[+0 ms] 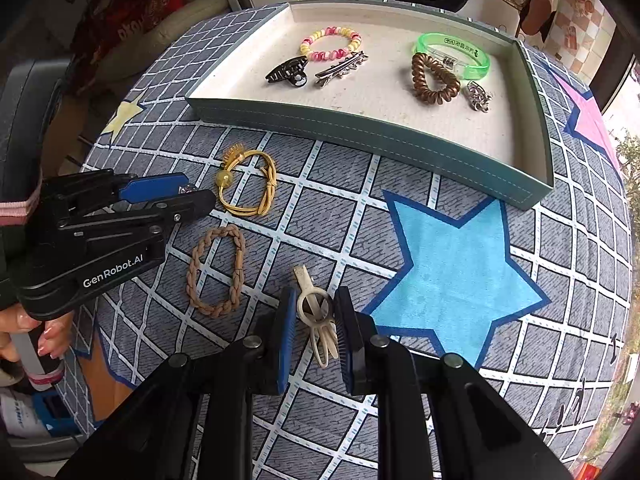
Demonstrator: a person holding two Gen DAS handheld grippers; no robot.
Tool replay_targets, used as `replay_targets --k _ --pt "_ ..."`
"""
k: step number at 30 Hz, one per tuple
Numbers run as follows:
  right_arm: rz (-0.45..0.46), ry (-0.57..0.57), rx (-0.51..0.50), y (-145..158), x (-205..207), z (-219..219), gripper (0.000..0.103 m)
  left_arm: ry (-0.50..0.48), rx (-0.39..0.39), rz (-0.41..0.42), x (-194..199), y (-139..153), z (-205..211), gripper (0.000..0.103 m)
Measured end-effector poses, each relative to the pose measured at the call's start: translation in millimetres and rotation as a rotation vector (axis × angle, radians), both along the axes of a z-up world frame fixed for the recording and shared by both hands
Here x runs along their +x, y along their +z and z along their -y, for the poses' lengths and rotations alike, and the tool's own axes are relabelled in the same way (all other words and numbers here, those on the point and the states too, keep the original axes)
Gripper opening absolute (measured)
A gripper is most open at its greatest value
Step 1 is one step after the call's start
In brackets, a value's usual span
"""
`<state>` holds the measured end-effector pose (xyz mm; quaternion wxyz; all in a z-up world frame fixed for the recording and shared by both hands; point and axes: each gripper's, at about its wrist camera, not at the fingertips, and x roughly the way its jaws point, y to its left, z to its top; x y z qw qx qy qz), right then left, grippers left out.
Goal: Organize jewelry
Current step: 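Grasp the pink heart pendant with the left tool while the right tool grasps the bunny-ear clip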
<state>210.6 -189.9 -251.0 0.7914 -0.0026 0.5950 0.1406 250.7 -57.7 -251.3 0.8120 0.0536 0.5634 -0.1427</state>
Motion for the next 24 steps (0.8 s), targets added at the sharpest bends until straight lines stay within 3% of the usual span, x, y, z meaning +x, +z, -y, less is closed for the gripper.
replay_targets --k 14,24 --pt "-0.02 -0.153 0.132 29.1 -6.1 39.1 0.021 0.063 -0.051 0.044 -14.6 41.3 -23.3 0.045" --pt "0.026 -0.258 0.189 60.6 20.5 68.1 0.021 0.077 -0.083 0.097 11.1 70.4 -16.7 0.045"
